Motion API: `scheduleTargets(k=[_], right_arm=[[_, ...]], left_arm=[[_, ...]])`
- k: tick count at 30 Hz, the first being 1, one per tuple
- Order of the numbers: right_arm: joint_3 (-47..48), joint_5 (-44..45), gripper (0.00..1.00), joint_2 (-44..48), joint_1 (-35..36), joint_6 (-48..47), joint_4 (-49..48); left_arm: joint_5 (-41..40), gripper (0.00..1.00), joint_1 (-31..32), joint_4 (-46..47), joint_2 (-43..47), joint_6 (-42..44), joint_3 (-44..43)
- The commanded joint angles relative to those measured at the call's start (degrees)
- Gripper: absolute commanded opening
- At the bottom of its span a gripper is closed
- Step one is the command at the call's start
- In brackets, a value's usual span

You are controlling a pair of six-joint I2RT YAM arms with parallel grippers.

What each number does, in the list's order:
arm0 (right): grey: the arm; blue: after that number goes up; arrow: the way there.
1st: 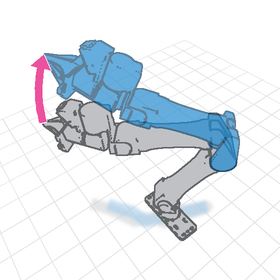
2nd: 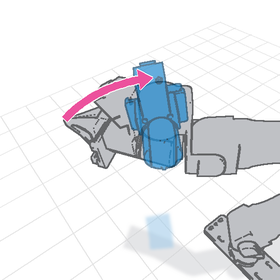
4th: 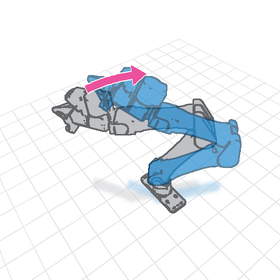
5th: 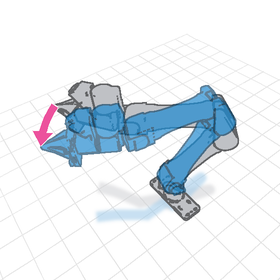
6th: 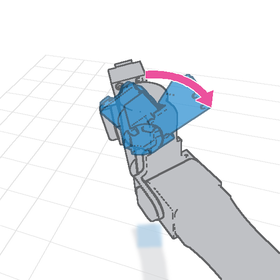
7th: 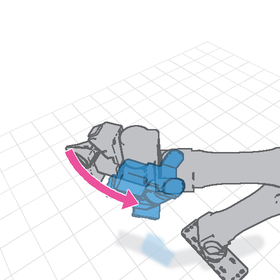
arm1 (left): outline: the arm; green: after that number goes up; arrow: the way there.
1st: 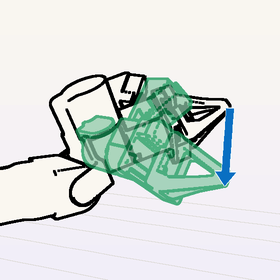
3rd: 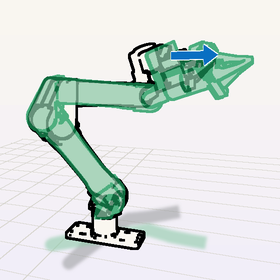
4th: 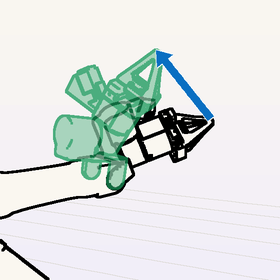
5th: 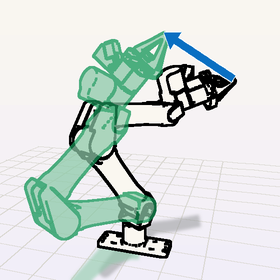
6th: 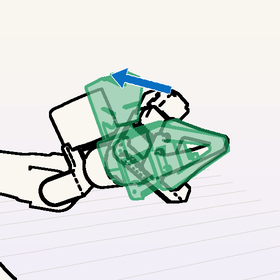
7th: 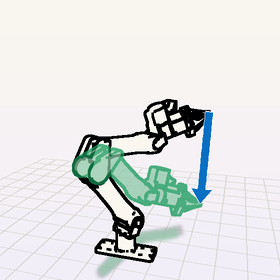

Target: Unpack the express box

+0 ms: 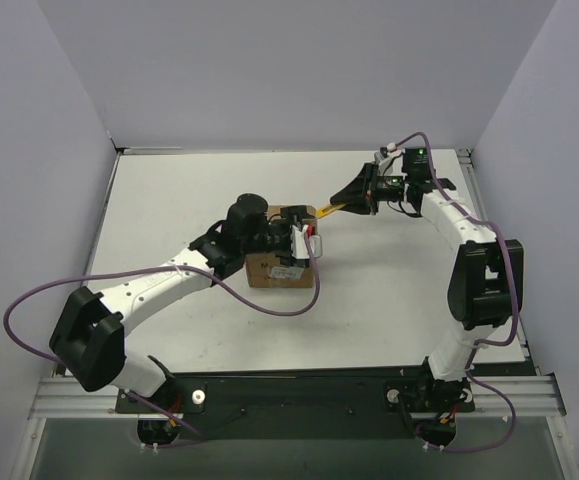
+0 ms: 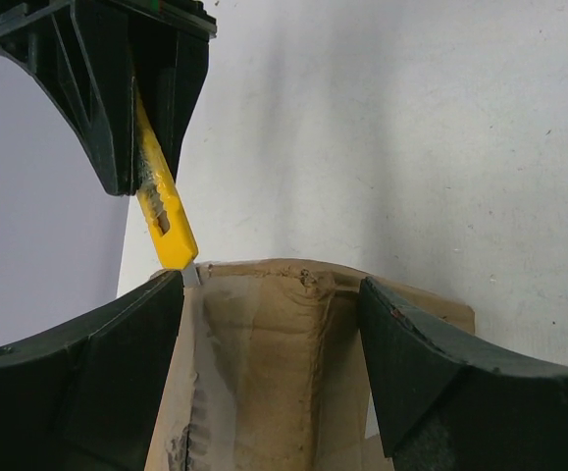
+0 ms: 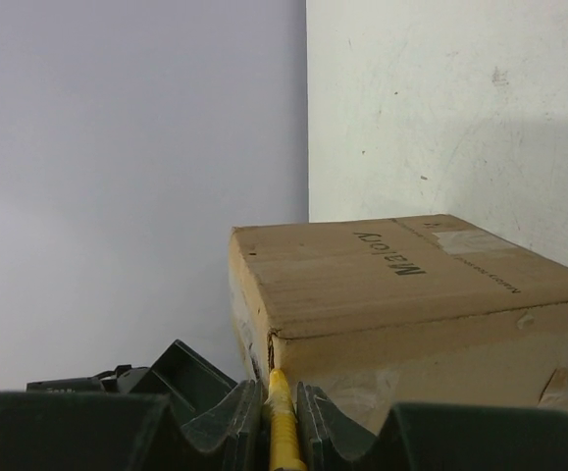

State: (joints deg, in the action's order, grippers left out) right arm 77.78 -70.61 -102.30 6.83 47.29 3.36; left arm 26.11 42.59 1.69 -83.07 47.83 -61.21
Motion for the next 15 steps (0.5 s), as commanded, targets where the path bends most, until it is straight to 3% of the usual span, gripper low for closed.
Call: scheduleTargets(k=[1, 15], right_arm=[[-1.75, -0.85, 0.00, 3.07, 0.03, -1.50, 3.32], [-2.81, -0.93, 0.00, 4.74, 0.38, -5.36, 5.96]], left_arm=[[-4.40, 0.80, -1.63, 3.14, -2.18, -1.95, -1.72], [-6.59, 0.80, -2.69, 5.68, -3.24, -5.29, -2.16]])
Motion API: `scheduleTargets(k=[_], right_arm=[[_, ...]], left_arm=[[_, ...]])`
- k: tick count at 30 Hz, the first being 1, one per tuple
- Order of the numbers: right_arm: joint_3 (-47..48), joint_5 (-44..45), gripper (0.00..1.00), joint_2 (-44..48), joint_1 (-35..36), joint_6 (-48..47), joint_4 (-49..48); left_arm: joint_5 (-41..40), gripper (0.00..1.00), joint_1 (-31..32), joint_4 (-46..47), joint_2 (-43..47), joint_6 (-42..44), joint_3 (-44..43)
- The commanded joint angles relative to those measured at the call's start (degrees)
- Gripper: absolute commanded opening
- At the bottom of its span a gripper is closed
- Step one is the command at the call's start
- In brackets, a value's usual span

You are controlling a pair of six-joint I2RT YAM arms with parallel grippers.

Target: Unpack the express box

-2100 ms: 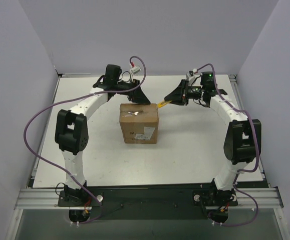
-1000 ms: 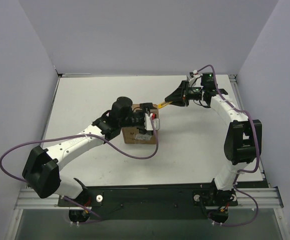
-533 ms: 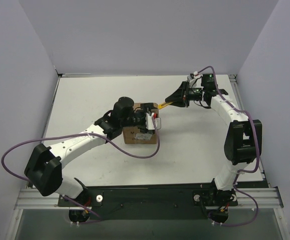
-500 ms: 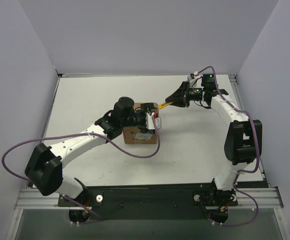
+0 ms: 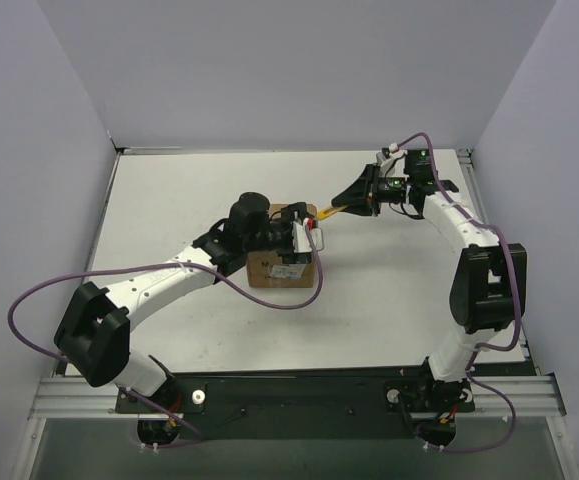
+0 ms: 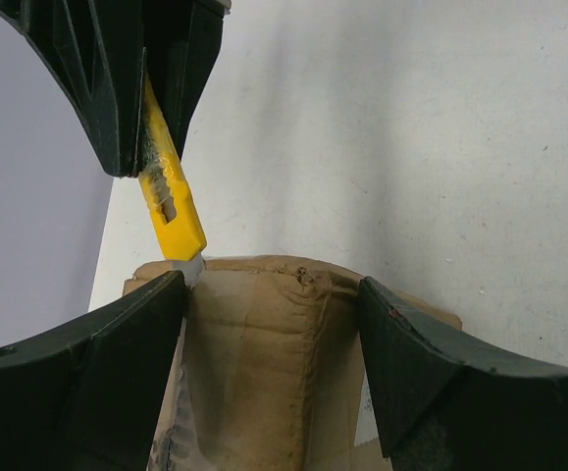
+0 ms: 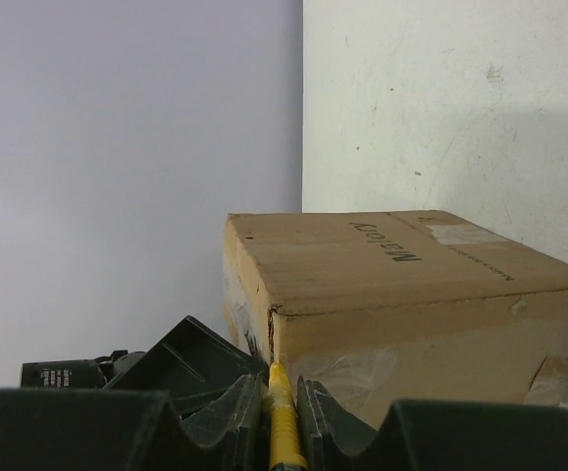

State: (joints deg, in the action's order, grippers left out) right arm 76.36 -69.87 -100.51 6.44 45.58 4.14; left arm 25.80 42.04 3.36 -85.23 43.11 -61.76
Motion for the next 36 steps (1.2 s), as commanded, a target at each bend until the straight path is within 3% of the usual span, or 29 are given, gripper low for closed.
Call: scheduleTargets(k=[1, 22, 36], right_arm=[[-1.39, -1.68, 0.00, 2.95, 0.68, -3.92, 5.26], [-4.99, -9.23, 0.00, 2.07, -0.02, 3.81, -1.68], [-6.22, -8.53, 0.00, 2.51, -0.64, 8.73, -3.26]], left_arm=[[-6.81, 0.80, -2.14, 4.64, -1.08, -0.57, -1.44], [-12.62, 0.81, -2.05, 10.18, -1.43, 0.83, 1.37], [-14.20, 0.81, -1.96, 11.32, -2.92, 1.54, 1.02]])
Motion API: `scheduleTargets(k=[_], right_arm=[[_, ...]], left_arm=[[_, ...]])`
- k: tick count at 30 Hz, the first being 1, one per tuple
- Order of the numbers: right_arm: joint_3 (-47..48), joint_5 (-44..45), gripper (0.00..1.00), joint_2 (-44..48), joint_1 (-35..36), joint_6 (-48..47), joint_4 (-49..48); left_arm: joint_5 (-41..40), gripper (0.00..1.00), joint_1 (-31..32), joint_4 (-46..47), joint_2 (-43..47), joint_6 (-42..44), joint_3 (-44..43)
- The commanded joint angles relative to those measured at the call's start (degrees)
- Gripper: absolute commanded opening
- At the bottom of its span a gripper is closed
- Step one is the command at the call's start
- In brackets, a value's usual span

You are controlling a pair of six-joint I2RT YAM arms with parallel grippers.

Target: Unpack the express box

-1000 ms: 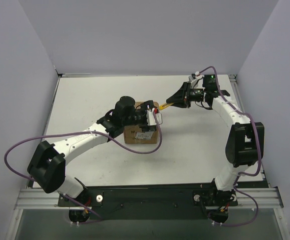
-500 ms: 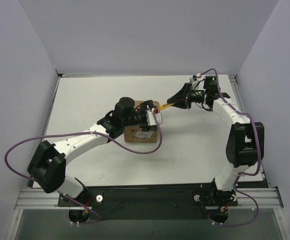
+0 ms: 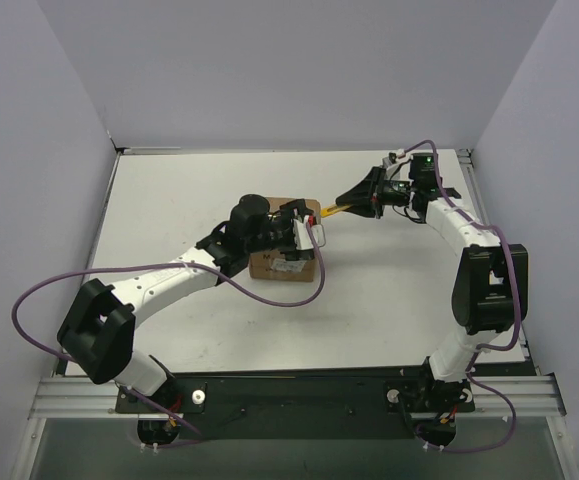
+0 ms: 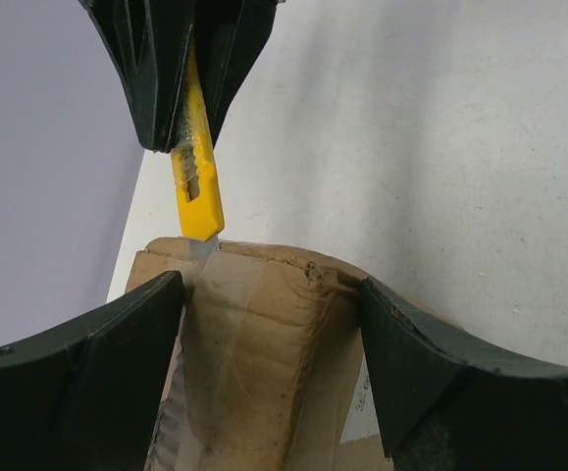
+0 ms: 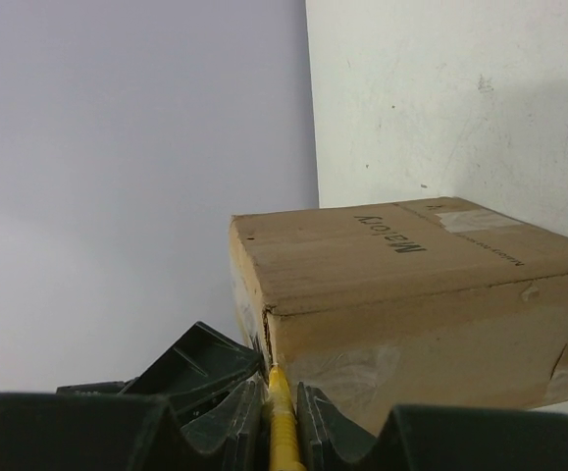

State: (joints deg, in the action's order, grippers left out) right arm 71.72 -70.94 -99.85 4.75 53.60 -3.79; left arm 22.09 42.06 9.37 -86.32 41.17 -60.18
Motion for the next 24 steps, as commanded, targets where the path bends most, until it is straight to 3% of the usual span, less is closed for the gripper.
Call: scheduleTargets(k=[1, 24], right_arm=[[-1.41, -7.46, 0.00, 1.86, 0.96, 0.97, 4.58], [-0.45, -7.55, 0.00, 3.09, 2.36, -1.40, 9.15]], left_arm=[[-9.70, 0.81, -2.07, 5.14, -1.83, 3.48, -0.90], [-12.86, 0.80, -1.72, 6.63, -5.08, 1.72, -2.83]])
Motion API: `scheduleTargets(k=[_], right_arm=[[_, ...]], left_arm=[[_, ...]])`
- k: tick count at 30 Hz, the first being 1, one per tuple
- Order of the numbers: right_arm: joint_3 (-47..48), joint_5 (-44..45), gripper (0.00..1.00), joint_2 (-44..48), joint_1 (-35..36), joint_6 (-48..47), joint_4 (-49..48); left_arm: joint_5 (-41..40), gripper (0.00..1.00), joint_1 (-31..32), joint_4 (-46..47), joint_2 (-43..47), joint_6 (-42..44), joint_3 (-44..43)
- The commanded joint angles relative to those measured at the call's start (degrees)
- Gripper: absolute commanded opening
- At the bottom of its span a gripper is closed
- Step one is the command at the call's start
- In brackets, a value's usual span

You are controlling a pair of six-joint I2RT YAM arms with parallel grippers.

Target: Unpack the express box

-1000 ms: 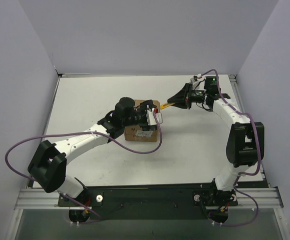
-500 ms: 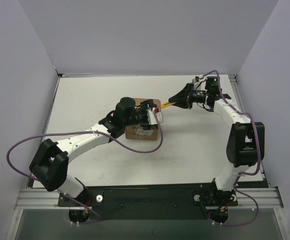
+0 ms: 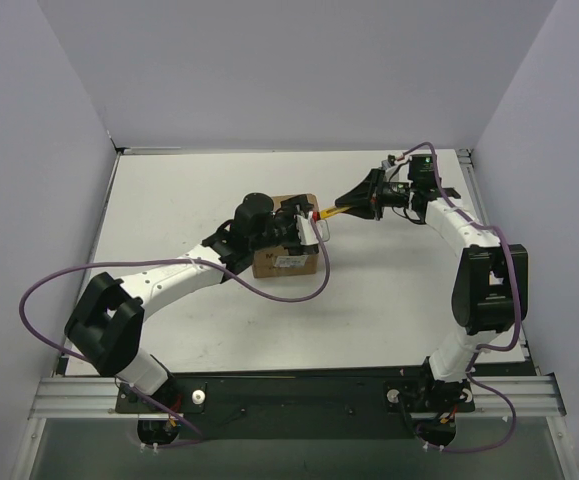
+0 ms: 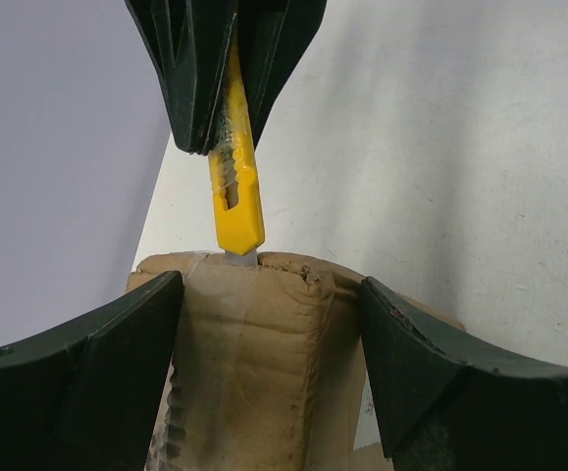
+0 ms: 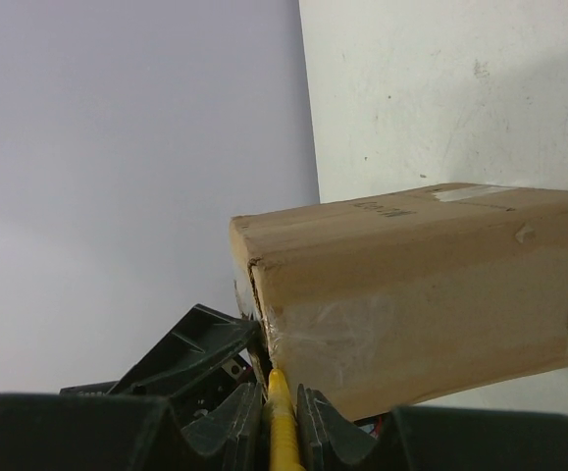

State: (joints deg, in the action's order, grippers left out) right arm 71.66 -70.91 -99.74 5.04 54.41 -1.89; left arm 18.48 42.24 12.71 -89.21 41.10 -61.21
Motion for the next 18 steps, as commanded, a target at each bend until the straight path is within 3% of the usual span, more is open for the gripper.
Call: scheduleTargets(k=[1, 3, 7, 12, 18], right_arm=[[-0.47, -7.48, 0.00, 3.15, 1.99, -2.64, 7.77], [1.02, -6.17, 0.00, 3.77, 1.82, -7.28, 10.22], [7.08, -0.11, 0.00, 5.61, 0.85, -20.20, 25.25], [13.06, 8.67, 0.00, 5.79, -2.57, -27.33, 28.26], [25.09, 12.64, 0.00, 3.16, -4.95, -34.10, 34.13]], left_arm=[[-9.43, 0.80, -1.90, 3.37, -2.20, 1.18, -1.81], [-9.43, 0.80, -2.33, 2.94, -2.28, -0.22, -2.33], [-7.07, 0.79, -2.77, 0.91, -2.11, -2.78, -3.57], [0.58, 0.80, -2.86, -0.49, 0.00, -3.83, -2.16], [7.34, 0.80, -2.34, -3.57, 3.69, -8.14, -2.24]])
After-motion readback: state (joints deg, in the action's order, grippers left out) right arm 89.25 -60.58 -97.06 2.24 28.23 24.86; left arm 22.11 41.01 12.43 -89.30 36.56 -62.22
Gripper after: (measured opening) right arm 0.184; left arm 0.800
